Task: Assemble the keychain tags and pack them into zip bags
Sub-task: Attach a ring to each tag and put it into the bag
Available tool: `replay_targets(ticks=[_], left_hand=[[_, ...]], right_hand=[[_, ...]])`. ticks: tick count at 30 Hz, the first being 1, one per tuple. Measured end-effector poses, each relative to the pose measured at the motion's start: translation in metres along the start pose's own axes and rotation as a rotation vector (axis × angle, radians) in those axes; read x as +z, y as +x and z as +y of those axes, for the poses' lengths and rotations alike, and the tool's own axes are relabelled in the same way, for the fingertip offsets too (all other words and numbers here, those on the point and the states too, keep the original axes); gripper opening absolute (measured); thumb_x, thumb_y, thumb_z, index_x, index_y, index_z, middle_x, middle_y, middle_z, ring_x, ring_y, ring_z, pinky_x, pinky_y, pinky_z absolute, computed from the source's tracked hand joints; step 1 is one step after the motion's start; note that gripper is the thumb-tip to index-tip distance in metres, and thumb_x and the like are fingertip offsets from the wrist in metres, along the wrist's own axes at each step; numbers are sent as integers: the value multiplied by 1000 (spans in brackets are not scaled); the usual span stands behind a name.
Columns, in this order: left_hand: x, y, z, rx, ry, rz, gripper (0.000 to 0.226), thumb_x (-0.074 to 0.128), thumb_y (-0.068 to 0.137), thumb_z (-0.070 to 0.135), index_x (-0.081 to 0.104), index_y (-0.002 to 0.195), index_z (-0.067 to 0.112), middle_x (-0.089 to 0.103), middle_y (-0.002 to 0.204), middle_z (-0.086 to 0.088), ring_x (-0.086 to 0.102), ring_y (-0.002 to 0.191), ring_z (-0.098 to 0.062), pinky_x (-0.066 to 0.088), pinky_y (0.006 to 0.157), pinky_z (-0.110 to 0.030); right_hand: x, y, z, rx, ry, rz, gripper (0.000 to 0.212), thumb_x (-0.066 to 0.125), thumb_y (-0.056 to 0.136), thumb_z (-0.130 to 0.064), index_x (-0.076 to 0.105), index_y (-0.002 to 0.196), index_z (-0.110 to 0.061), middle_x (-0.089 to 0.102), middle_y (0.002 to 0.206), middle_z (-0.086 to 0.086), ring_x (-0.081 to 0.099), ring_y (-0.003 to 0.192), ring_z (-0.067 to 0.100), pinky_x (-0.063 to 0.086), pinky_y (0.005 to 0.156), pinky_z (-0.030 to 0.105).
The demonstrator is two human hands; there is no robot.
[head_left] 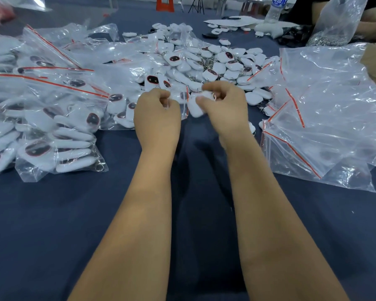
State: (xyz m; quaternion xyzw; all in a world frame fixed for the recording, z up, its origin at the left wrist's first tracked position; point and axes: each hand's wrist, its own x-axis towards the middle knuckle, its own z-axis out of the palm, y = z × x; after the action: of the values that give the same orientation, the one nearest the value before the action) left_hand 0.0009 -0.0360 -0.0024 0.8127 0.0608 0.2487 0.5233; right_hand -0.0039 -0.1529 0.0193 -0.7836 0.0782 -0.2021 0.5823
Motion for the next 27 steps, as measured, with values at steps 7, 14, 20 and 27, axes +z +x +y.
replay_targets(ticks=[7, 14, 20, 27], left_hand=[[0, -2, 4, 90, -74, 64, 20, 56, 89, 18, 68, 105, 24, 58, 103, 13, 58, 87, -7, 37, 69, -6], [-6, 2, 8, -23, -345, 226, 13, 58, 90, 12, 67, 96, 20, 64, 93, 10, 55, 73, 7, 42, 72, -9], [-18, 5, 15, 3, -625, 511, 16, 55, 88, -2, 59, 99, 9, 59, 92, 3, 53, 77, 7, 44, 75, -12], [-1, -13, 21, 335, -290, 244, 29, 51, 85, 6, 64, 110, 11, 61, 115, 3, 49, 114, -16, 38, 102, -27]], right_hand=[[38, -13, 9, -39, -97, -207, 18, 55, 91, -6, 66, 105, -12, 72, 102, 0, 66, 97, 13, 52, 91, 32], [25, -13, 6, -161, -46, -26, 38, 47, 88, 6, 66, 116, -12, 66, 111, -7, 58, 103, 9, 44, 92, 22], [20, -4, 21, -113, -688, -134, 58, 50, 88, -10, 42, 145, -16, 50, 141, 4, 40, 130, 28, 32, 103, 36], [20, -4, 25, -80, -858, -109, 37, 49, 96, -26, 53, 131, -16, 45, 135, 6, 37, 123, 30, 29, 97, 36]])
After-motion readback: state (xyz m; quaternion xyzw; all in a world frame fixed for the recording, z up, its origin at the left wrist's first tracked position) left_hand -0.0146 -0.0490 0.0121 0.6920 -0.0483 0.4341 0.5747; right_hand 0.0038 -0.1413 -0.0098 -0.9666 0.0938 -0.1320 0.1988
